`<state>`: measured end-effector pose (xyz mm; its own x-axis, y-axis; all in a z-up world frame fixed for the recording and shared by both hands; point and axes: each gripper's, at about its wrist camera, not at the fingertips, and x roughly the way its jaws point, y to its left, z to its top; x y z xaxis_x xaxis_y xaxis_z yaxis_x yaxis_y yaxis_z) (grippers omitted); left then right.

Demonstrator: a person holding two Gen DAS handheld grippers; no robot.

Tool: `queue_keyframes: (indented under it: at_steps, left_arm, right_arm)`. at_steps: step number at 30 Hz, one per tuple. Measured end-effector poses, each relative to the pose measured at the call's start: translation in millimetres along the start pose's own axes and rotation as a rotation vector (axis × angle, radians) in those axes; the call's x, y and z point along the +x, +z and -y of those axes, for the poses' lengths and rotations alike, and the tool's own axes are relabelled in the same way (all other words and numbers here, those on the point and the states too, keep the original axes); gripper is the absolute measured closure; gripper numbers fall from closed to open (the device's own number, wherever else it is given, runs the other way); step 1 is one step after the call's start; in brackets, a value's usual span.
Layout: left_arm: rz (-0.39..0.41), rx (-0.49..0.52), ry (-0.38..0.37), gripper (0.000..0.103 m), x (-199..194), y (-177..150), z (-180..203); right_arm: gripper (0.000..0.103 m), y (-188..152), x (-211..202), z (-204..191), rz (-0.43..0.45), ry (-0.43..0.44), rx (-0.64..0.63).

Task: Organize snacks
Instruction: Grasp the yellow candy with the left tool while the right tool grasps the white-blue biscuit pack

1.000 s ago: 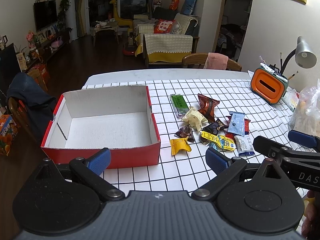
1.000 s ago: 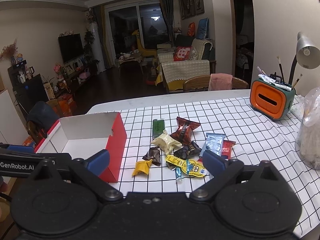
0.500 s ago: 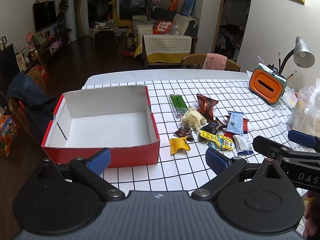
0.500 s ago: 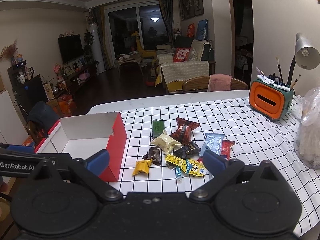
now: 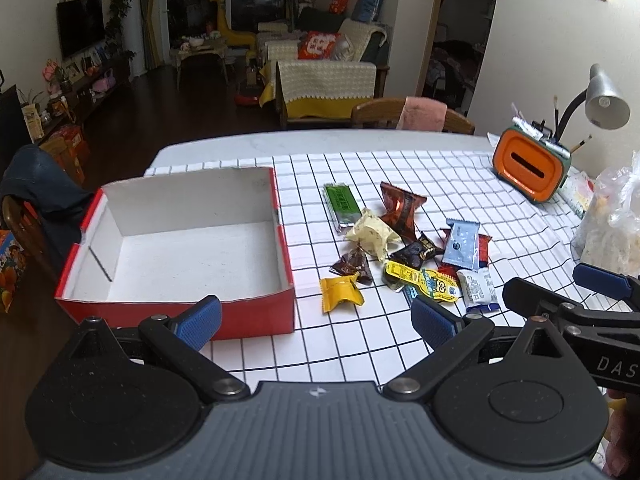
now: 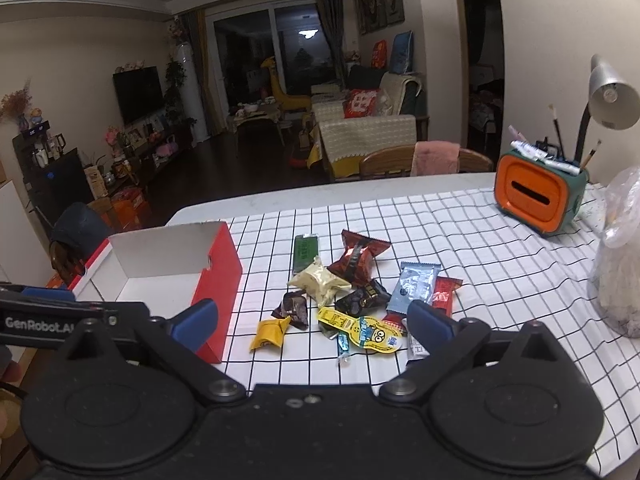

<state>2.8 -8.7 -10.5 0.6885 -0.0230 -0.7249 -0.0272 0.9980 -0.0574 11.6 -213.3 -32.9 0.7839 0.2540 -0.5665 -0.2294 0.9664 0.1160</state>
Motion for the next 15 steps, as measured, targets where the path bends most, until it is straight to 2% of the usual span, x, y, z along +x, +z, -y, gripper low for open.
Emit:
queue_keyframes:
  at_steps: [11,15]
  left_arm:
    - [-0.092,0.010,-0.017,0.001,66.7,13.0,31.1]
    - [-0.131,0.003,-0.027,0.001,90.7,16.7,38.2]
  right_arm:
    - [0.008,-3.5,50.9,62.3,-0.100,-0.021,-0.011]
    - [0.011,-7.3,72.8,83.7,-0.137,-0.009,-0.052]
